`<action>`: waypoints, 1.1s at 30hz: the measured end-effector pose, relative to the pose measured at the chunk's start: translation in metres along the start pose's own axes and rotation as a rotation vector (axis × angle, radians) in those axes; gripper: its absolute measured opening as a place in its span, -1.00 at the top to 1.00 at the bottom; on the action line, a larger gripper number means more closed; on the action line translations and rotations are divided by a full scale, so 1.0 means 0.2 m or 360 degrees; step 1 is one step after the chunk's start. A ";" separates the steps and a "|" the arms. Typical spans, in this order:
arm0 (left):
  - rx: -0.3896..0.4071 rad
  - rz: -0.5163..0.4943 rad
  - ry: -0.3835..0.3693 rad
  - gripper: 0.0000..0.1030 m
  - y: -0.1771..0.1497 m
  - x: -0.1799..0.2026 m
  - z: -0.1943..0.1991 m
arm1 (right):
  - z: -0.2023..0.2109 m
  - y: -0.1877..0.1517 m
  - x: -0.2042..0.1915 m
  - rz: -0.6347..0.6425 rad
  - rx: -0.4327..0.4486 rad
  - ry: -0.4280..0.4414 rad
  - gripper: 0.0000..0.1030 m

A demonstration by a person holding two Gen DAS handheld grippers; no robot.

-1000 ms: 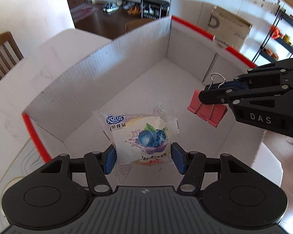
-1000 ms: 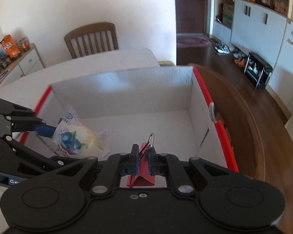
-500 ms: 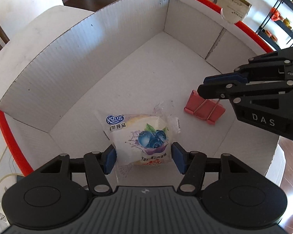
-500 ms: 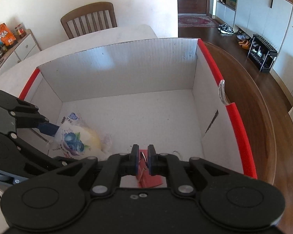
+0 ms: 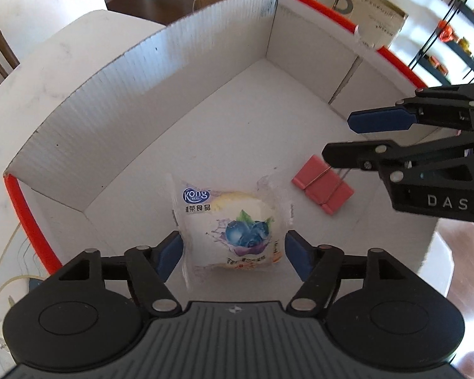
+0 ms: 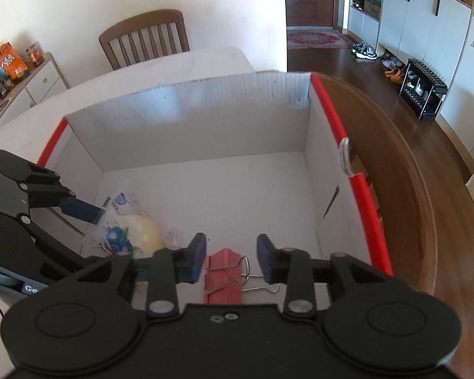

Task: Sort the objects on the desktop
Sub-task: 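Open left gripper releasing bread bag while right gripper releases clip in box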

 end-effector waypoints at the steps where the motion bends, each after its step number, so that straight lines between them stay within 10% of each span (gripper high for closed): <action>1: 0.0012 0.0004 0.0002 -0.37 0.00 0.00 0.01 | 0.01 0.00 0.00 -0.0007 0.0008 0.0007 0.16; 16: 0.0403 0.0127 -0.0176 -0.37 -0.09 0.09 0.36 | 0.21 0.01 -0.09 0.0028 0.0087 0.0120 0.06; 33: 0.0695 0.0295 0.0002 -0.37 -0.46 -0.10 0.69 | 0.38 -0.03 -0.40 0.0126 0.0223 0.0234 -0.38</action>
Point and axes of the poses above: each gripper's, at about its wrist camera, not at the fingertips, and z roughly against the way its jaws point, x to its right, y to its top, the point moved 9 cm from there along -z, roughly the way its jaws point, and after that the axes turned 4 degrees about -x, right-handed, at the moved point
